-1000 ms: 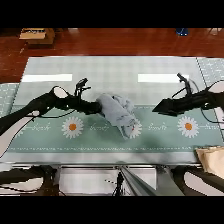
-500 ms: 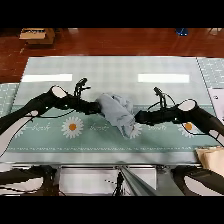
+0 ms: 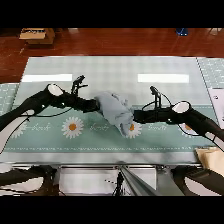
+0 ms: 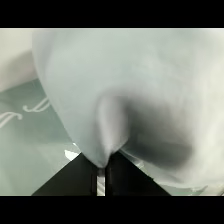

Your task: Fold the shirts.

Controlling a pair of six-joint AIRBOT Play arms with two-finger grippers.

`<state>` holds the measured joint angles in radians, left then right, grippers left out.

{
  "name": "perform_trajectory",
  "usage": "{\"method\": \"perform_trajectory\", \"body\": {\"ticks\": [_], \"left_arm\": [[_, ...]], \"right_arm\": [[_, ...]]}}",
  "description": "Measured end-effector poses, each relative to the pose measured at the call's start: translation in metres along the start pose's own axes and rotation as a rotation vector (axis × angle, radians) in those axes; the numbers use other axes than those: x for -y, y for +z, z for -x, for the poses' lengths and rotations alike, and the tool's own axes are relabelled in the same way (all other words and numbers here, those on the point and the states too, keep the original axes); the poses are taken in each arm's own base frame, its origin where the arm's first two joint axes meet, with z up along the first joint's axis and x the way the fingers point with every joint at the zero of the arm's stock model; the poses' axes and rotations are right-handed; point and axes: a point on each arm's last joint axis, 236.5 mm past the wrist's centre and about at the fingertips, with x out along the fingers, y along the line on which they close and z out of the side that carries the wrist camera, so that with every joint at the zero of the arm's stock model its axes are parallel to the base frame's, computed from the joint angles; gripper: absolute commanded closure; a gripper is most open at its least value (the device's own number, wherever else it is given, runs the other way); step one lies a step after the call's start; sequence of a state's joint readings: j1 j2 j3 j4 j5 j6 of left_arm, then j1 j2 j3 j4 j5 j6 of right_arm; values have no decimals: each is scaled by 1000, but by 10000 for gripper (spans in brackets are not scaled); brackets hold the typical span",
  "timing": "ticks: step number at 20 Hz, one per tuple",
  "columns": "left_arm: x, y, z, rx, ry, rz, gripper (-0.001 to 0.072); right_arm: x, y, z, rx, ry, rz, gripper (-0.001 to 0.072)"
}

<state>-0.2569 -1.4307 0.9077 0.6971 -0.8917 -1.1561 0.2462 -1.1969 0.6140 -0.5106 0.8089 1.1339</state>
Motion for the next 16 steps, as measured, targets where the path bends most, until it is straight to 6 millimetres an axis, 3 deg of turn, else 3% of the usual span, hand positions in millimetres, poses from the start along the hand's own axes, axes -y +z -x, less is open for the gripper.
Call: {"method": "perform_trajectory", "body": {"ticks": [2,4,9,12,14,16], "left_arm": [[14,25,30,71,-21,-50,678],[42,48,72,136,-56,-133,678],[143,90,196,348,-115,-416,678],[204,94,269,480,-130,-572,679],[239,85,311,549,-133,-666,679],[262,72,343,591,-109,-741,678]], "right_arm": [[-9,22,24,71,12,38,682],[-24,51,59,171,25,95,682],[-102,109,171,439,39,331,682],[-151,120,234,559,8,476,683],[-177,123,275,639,-40,561,682],[-193,123,312,707,-123,631,683]]}}
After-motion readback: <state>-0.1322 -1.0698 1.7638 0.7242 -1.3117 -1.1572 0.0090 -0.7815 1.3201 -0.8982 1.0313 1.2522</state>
